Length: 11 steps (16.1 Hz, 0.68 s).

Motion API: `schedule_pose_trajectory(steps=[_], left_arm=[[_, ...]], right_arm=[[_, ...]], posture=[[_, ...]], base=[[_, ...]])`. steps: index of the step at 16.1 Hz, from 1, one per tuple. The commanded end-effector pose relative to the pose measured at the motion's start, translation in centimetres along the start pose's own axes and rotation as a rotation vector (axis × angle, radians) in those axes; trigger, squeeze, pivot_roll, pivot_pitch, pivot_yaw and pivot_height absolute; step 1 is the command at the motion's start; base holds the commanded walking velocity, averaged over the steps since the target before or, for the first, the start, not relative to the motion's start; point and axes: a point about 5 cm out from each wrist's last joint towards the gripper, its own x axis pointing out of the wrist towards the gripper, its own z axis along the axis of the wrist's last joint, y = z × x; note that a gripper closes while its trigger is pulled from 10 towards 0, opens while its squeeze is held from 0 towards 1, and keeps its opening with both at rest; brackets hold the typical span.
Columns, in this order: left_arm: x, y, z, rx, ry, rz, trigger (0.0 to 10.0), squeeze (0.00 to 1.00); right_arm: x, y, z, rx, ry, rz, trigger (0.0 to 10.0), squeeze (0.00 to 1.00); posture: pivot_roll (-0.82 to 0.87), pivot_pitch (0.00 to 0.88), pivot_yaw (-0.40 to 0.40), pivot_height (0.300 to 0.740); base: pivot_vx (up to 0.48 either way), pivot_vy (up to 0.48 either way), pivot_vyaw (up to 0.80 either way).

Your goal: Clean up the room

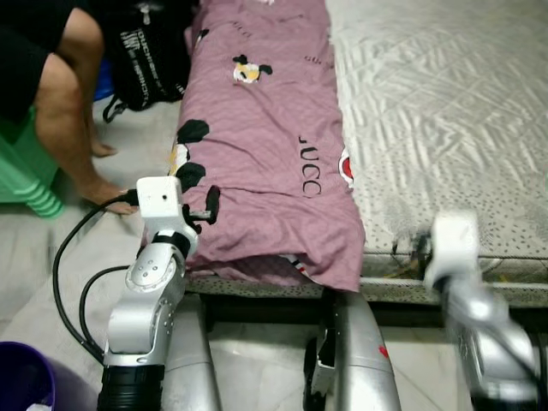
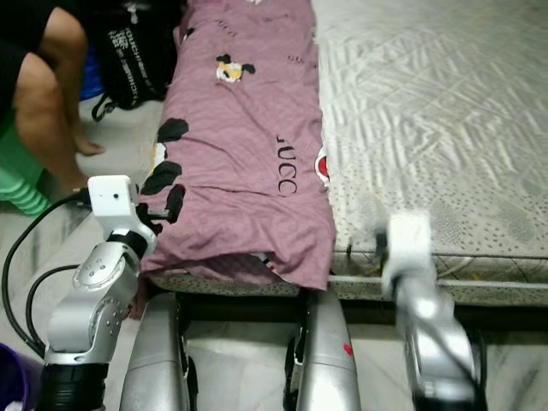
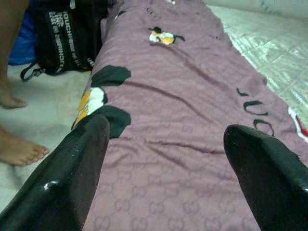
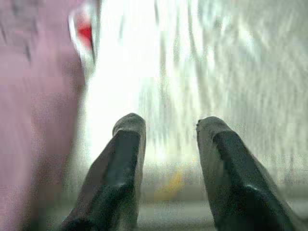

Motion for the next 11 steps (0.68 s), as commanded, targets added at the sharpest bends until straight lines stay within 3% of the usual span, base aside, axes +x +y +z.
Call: schedule_pose_trajectory(steps=[1,3,5,8,9,11], left_arm=[[0.1,0.1,0.4,0.001,-0.024,0.012,10.0,0.0],[0.3,0.2,1.3,-0.024,-0.071,0.013,10.0,0.0],[0.4,0.2,1.6,-0.032,-0.087,0.011,10.0,0.0],[0.4,0.0,1.7,-0.039,-0.1,0.012,10.0,0.0],[0.3,0.0,1.8,-0.045,-0.106,0.018,10.0,0.0],[0.2,0.0,1.6,-0.05,-0.105,0.025,10.0,0.0]], right_arm=[[0.5,0.3,0.6,0.026,-0.044,0.011,10.0,1.0],[2.8,3.3,3.8,0.121,-0.139,0.147,10.0,1.0],[4.4,6.0,4.0,0.134,-0.105,0.283,10.0,1.0],[6.0,9.4,0.9,0.116,0.086,0.472,10.0,1.0],[6.0,10.0,-0.3,0.098,0.161,0.543,10.0,1.0],[6.1,9.5,-2.4,0.108,0.241,0.564,10.0,1.0]], posture=[[0.04,0.085,0.002,0.55],[0.05,0.082,0.001,0.55],[0.06,0.082,-0.001,0.55],[0.09,0.093,-0.022,0.55],[0.09,0.098,-0.027,0.55],[0.09,0.113,-0.039,0.55]], base=[[0.0,0.0,0.0],[0.0,0.0,0.0],[0.0,0.0,0.0],[0.0,0.0,0.0],[0.0,0.0,0.0],[0.0,0.0,0.0]])
